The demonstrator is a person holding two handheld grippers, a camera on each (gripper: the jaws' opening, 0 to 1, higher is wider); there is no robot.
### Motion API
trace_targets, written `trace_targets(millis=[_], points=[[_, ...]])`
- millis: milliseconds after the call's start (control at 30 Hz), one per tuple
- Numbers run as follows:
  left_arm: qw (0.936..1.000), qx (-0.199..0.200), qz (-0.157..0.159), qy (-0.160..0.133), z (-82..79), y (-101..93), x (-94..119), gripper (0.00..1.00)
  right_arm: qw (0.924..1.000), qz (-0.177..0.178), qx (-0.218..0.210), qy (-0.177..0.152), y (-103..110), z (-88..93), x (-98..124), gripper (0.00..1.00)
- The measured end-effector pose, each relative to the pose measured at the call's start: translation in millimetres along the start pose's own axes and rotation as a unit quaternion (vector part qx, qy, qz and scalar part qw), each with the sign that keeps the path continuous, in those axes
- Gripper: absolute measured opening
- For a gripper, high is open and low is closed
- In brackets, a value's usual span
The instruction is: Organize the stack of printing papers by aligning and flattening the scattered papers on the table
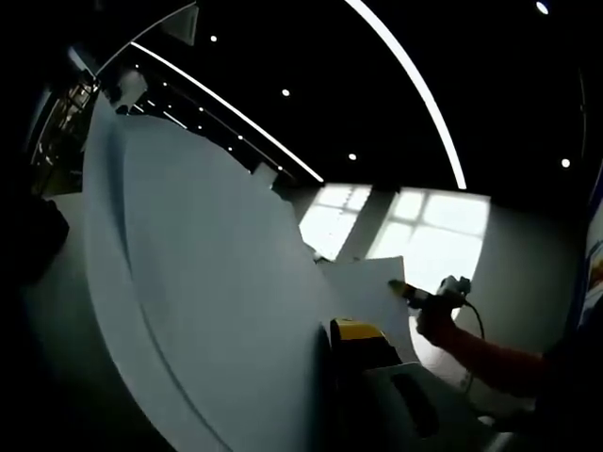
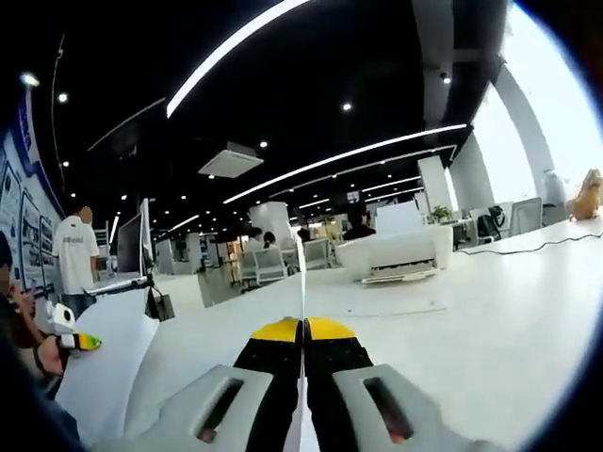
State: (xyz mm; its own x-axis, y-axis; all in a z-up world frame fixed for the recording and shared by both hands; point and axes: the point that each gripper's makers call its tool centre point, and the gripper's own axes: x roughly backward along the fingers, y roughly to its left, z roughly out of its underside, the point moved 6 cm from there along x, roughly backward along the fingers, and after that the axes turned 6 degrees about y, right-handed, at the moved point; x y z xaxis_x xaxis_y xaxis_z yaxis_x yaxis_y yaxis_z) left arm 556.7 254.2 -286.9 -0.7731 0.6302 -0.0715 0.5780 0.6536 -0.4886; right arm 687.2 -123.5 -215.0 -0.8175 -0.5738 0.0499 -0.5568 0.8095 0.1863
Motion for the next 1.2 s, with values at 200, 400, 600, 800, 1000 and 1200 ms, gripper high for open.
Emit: trace_targets(millis=[200,400,600,800,1000,1200], points=[[1.0000,-0.001,0.000,-0.001,-0.2,0.2,0,0.10,0.9998,-0.011,-0.003,-0.017,6,-14.3,2,0.00],[1.0000,-0.002,0.001,-0.002,-0.1,-0.5,0,0.11,0.9995,-0.021,0.012,-0.019,18,-20.2,6,0.00],[1.0000,-0.002,0.000,-0.001,0.0,-0.4,0,0.11,0.9990,-0.033,0.012,-0.029,27,-28.5,10,0.00],[1.0000,-0.002,0.000,0.000,0.3,-0.1,0,0.11,0.9980,-0.052,0.011,-0.035,37,-38.6,13,0.00],[1.0000,-0.002,0.000,0.000,0.1,0.0,1,0.11,0.9969,-0.060,0.019,-0.047,40,-50.3,14,0.00],[1.0000,-0.002,-0.002,0.001,0.0,0.4,1,0.11,0.9947,-0.070,0.023,-0.072,51,-67.9,23,0.00]])
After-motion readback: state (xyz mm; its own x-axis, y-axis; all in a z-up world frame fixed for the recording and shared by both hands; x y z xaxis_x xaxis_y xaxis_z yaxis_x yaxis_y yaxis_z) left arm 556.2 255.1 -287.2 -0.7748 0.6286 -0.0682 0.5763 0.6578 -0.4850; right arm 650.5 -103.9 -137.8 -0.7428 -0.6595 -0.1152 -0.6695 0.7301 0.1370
